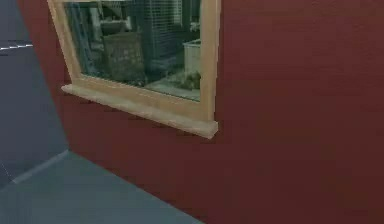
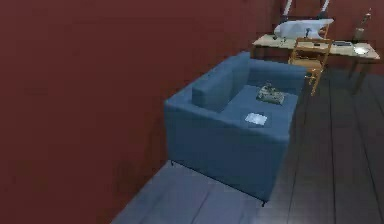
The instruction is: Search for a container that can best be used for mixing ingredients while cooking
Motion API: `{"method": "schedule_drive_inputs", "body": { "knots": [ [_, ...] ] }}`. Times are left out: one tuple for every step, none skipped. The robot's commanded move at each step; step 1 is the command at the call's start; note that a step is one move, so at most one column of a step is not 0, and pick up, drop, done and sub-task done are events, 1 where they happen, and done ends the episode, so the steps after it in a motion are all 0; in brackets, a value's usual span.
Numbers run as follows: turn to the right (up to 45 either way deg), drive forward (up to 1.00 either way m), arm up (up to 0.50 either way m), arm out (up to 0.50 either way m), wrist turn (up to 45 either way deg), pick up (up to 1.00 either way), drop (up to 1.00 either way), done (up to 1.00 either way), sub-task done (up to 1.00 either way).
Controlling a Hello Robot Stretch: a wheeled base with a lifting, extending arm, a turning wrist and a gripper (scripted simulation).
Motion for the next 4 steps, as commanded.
{"method": "schedule_drive_inputs", "body": {
  "knots": [
    [45.0, 0.0, 0.0, 0.0, 0.0, 0.0, 0.0, 0.0, 0.0],
    [45.0, 0.0, 0.0, 0.0, 0.0, 0.0, 0.0, 0.0, 0.0],
    [45.0, 0.0, 0.0, 0.0, 0.0, 0.0, 0.0, 0.0, 0.0],
    [24.0, 0.0, 0.0, 0.0, 0.0, 0.0, 0.0, 0.0, 0.0]
  ]
}}
